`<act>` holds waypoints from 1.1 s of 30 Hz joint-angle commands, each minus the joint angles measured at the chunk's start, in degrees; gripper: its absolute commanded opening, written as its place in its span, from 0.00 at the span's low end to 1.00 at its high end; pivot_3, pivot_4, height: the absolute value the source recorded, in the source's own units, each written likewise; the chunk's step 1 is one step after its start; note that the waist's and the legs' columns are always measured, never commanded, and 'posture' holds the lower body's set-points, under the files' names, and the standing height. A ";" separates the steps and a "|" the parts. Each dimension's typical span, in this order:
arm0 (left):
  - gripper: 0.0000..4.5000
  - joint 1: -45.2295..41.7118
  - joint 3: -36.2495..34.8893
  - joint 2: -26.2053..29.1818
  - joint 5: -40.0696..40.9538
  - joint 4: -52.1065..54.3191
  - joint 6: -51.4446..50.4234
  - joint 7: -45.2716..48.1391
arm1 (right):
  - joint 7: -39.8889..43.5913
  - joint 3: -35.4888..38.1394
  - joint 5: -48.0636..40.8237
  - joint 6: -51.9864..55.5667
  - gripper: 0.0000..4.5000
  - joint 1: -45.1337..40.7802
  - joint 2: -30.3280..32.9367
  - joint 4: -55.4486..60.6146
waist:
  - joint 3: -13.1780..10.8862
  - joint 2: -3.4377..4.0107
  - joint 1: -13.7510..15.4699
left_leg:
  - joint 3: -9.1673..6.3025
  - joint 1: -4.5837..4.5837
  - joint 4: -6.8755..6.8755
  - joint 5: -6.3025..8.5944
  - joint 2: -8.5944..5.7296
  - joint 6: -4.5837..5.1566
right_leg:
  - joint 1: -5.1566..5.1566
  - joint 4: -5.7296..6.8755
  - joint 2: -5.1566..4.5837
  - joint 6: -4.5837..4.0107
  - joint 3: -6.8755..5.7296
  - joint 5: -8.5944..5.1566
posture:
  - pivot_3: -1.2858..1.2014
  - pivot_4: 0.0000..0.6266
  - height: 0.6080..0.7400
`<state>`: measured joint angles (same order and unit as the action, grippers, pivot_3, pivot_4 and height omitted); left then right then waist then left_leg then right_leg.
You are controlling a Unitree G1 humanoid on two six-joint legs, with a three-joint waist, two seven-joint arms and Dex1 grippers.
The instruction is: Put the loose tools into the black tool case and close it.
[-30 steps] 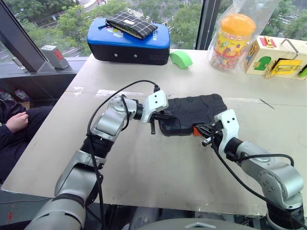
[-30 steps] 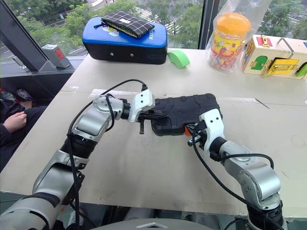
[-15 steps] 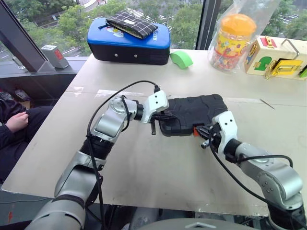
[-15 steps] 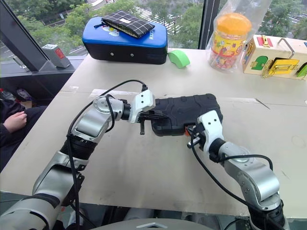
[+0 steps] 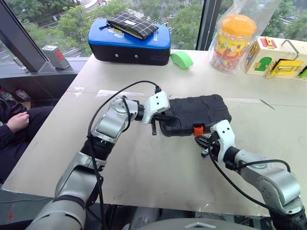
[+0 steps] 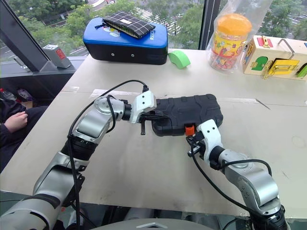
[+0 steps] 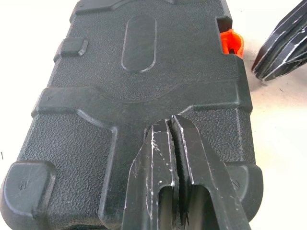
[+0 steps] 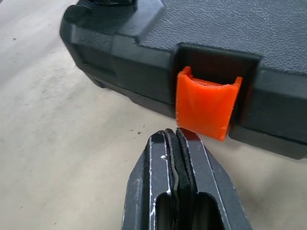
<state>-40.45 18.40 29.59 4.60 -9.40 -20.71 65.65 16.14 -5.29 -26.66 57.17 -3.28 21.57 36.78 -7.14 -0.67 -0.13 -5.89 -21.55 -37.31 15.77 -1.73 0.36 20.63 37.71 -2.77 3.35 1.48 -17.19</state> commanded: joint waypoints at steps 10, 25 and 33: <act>0.01 3.11 5.90 -0.62 -4.30 -1.76 -1.33 1.22 | -0.87 -0.13 2.48 -2.53 0.00 -4.54 -2.59 -3.81 | 0.11 0.01 -0.13 | 0.01 0.02 0.00 0.00 0.00 0.00 | 0.00 0.01 0.00 0.00 0.02 0.00 | 0.52 0.24 1.00; 0.01 4.04 5.89 -1.21 -5.31 -1.39 -1.76 1.13 | 1.12 5.57 -5.45 3.61 0.00 -2.48 -0.57 8.53 | 0.20 -0.02 0.23 | -0.04 0.00 0.02 0.00 0.00 0.00 | -0.02 -0.03 -0.02 0.02 -0.02 -0.01 | 0.52 0.24 1.00; 0.01 4.12 5.72 -1.65 -5.46 -1.44 -1.98 1.06 | -3.36 4.67 -1.92 4.15 0.00 -7.37 -1.43 4.01 | 0.24 0.01 0.67 | -0.03 0.01 0.03 0.00 -0.01 0.00 | -0.01 -0.04 -0.02 0.01 -0.02 -0.01 | 0.52 0.24 1.00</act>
<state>-39.38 18.52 28.24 1.76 -7.83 -20.47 65.68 13.40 -0.34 -29.24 61.34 -9.89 19.97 40.37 -6.90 -0.66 0.54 -5.92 -21.54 -37.27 15.78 -1.74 0.36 20.62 37.67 -2.79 3.37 1.46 -17.21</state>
